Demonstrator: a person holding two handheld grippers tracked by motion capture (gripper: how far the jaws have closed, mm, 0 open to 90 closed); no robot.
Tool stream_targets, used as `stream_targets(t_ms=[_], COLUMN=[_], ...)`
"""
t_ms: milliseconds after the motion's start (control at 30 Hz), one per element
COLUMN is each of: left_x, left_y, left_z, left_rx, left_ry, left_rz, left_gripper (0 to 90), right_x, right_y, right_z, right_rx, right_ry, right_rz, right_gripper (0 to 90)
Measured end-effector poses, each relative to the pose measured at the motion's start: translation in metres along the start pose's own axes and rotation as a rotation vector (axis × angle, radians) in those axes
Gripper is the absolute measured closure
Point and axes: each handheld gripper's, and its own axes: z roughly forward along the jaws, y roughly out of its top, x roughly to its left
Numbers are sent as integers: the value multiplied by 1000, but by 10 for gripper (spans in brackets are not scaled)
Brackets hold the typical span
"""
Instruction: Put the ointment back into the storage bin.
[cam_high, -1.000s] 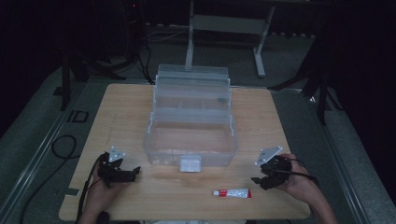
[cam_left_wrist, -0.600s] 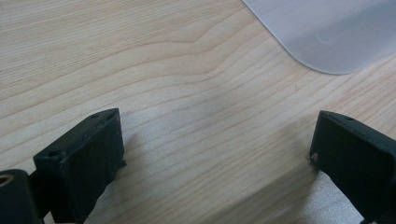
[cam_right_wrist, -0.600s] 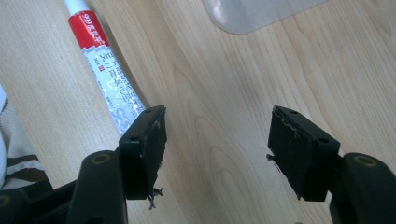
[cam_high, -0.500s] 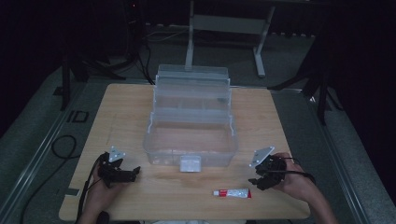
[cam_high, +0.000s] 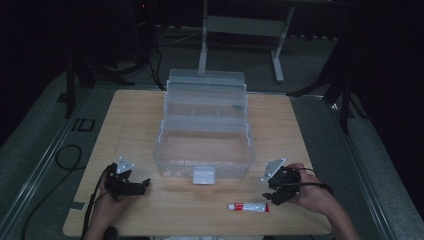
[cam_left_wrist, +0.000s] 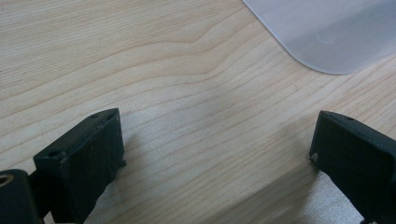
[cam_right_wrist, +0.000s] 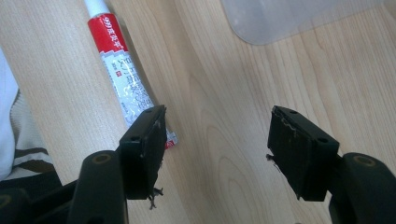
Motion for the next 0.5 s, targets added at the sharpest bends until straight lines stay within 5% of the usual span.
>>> stream_targets(t_ms=[500], left_x=[0], left_y=[0], left_z=[0], left_rx=[0], left_ry=[0], left_rz=[0], left_gripper=[33], right_x=[11], right_y=[14], right_z=[4], right_rx=[23], right_ry=[13], right_rz=[-59], right_gripper=[407])
